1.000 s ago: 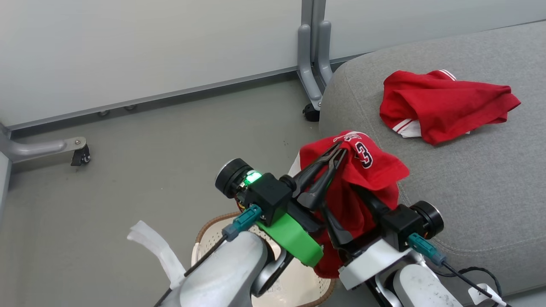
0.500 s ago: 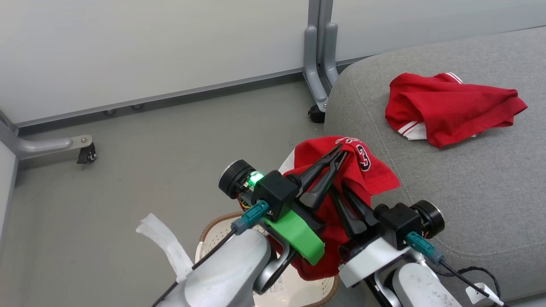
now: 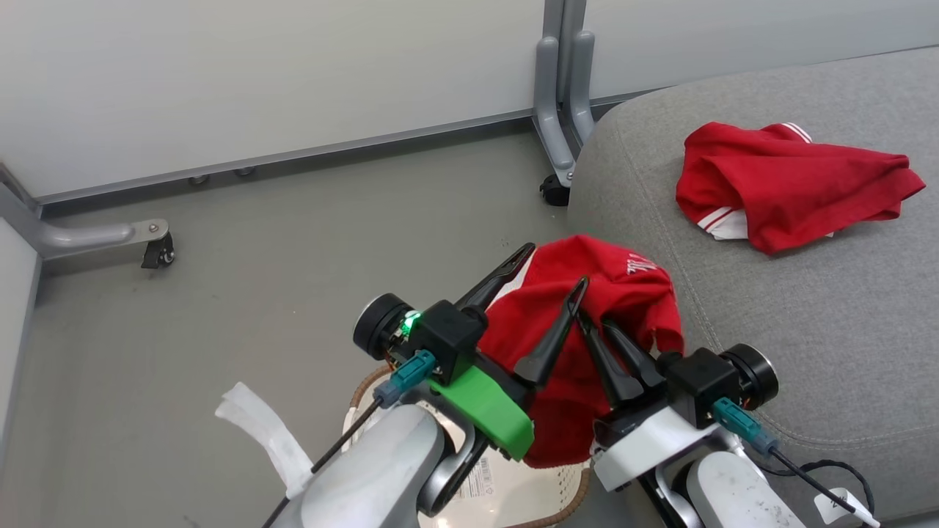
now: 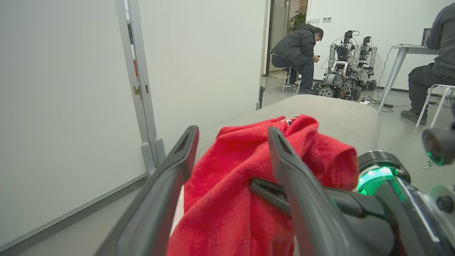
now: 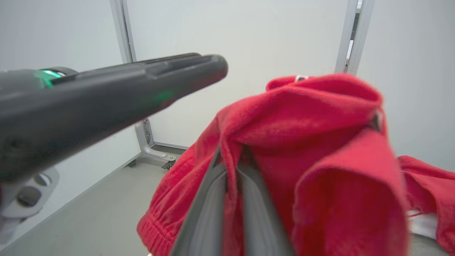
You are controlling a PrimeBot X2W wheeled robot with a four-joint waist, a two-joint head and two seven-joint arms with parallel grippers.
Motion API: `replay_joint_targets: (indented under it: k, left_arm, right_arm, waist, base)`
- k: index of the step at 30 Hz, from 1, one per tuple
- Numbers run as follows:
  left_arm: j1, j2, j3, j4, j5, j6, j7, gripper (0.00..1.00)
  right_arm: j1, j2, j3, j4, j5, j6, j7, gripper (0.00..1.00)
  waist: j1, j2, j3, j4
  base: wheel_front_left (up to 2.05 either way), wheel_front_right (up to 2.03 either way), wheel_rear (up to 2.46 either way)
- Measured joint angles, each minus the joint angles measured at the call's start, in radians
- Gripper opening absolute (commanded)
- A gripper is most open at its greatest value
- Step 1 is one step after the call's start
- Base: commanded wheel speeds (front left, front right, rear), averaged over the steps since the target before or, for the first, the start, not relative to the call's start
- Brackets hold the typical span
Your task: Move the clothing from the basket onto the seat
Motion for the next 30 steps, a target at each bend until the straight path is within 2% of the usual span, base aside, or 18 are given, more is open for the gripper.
replay_joint_targets:
  k: [14, 20, 30]
  left_arm:
    - [0.191, 0.08, 0.177, -0.081, 0.036, 0.058, 0.0, 1.0]
    - [0.294, 0.087, 0.301, -0.136, 0.067, 0.08, 0.0, 1.0]
    - [0.45, 0.086, 0.478, -0.194, 0.151, 0.091, 0.0, 1.0]
  right_arm:
    - [0.028, -0.011, -0.044, -0.022, -0.01, 0.0, 0.0, 0.0]
    - [0.045, -0.014, -0.052, -0.034, -0.01, 0.0, 0.0, 0.0]
    - [0.063, -0.012, -0.058, -0.05, -0.01, 0.0, 0.0, 0.0]
  waist:
    - [0.0, 0.0, -0.001, 0.065]
    - [0.0, 0.0, -0.003, 0.1]
    - [0.0, 0.0, -0.007, 0.143]
  base:
    - [0.0, 0.0, 0.0]
    - [0.0, 0.0, 0.0]
    - [0.0, 0.0, 0.0]
